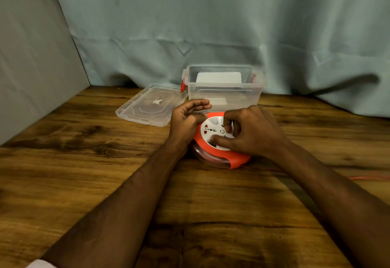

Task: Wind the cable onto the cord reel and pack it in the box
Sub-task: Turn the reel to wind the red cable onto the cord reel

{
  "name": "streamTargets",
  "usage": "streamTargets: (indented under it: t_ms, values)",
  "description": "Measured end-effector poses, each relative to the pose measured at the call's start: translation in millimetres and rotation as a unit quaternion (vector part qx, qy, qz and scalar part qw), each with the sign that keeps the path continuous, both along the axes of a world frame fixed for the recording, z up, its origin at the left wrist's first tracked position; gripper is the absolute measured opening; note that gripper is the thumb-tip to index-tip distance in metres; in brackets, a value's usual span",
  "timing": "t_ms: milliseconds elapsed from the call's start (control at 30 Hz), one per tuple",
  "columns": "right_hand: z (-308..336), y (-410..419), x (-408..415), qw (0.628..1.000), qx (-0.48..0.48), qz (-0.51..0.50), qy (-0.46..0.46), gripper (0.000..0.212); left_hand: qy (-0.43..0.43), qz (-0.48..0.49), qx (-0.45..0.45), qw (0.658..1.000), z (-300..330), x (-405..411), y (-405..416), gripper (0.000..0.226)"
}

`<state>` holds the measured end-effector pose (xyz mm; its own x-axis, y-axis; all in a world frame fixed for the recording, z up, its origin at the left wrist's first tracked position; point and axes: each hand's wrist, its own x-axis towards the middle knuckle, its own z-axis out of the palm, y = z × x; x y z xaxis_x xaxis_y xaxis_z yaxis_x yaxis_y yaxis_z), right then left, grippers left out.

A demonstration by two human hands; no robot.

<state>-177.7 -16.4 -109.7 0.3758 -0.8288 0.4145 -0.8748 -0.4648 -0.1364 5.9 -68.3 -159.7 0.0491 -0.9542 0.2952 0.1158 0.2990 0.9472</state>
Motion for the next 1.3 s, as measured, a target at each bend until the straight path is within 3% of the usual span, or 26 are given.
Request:
streamTargets:
  t_ms: [67,100,167,233,567,733,1300]
  values:
    - [1.5,-2.1,-4.9,0.999,-0.010,0.029,-0.022,0.024,0.005,-0.004,0.001,1.000,-0.1,0.0,0.7,0.041]
    - [4.1,-3.4,-8.0,0.999,-0.004,0.042,-0.024,0.029,0.004,-0.006,-0.001,1.000,0.0,-0.2,1.2,0.041]
    - [6.9,-6.3,-13.2,0.998,0.021,0.047,0.032,0.071,-0.002,-0.006,-0.009,1.000,0.5,-1.2,3.6,0.039]
    - [10.5,-6.2,-14.8,0.994,0.046,0.042,0.084,0.089,-0.011,-0.006,-0.026,1.000,0.5,-2.1,5.0,0.038]
    - [17.8,-11.8,-26.8,0.982,0.164,0.086,0.037,0.103,-0.042,-0.002,-0.039,0.998,0.2,-2.9,4.9,0.039]
    - [21.1,-6.6,-29.1,0.982,0.168,0.087,0.010,0.117,-0.043,0.000,-0.043,0.998,0.9,-1.7,4.7,0.040]
    - [16.6,-6.6,-25.6,0.991,0.125,0.048,0.001,0.114,-0.017,0.001,-0.022,1.000,0.0,-1.4,3.2,0.039]
